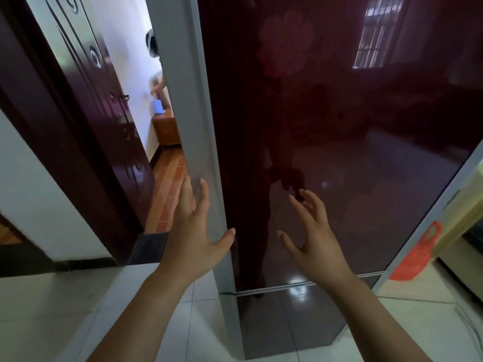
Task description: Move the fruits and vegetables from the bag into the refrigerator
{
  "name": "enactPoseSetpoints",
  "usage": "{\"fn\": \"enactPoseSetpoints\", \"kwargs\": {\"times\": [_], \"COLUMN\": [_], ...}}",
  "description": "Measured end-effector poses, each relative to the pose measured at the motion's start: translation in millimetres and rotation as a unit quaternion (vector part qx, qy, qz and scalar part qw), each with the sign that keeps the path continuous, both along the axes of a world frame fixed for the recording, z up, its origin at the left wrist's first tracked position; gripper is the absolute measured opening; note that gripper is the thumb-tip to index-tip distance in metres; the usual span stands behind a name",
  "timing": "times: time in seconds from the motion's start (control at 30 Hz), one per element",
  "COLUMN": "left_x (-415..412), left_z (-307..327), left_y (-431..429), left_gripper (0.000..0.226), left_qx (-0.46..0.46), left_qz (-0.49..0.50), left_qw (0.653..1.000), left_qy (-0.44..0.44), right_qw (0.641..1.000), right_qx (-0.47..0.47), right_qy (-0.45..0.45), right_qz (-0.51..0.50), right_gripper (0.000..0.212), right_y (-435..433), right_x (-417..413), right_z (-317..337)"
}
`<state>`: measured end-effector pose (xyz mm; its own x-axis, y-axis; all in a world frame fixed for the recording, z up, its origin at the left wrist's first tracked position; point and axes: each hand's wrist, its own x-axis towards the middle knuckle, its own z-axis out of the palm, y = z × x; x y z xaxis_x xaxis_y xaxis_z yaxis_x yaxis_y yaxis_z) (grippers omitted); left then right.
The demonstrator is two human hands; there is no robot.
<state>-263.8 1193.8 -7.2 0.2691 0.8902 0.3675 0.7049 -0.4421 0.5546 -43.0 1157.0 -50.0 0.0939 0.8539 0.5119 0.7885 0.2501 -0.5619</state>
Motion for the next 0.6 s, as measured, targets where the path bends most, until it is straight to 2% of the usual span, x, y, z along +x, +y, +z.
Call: {"fn": "enactPoseSetpoints", "kwargs": {"times": [0.33,0.6], "left_x": [-16,0], "left_z": [-5,4], "left_y": [7,-30], "left_gripper": [0.094,0.079], "left_qx": [0.029,0.075], "left_qz": [-0.054,-0.047], "left_qw": [0.998,0.995], "left_qy": [-0.014,0.045], "right_qw": [0.999,0.996], "right_qx": [-0.005,-0.031], "right_qy": [0.005,0.030], "right_qz": [-0.043,-0.084], "right_gripper": [0.068,0.068], "right_y": [-3,-42], "right_x": [-16,-11], "right_z": [1,7]}}
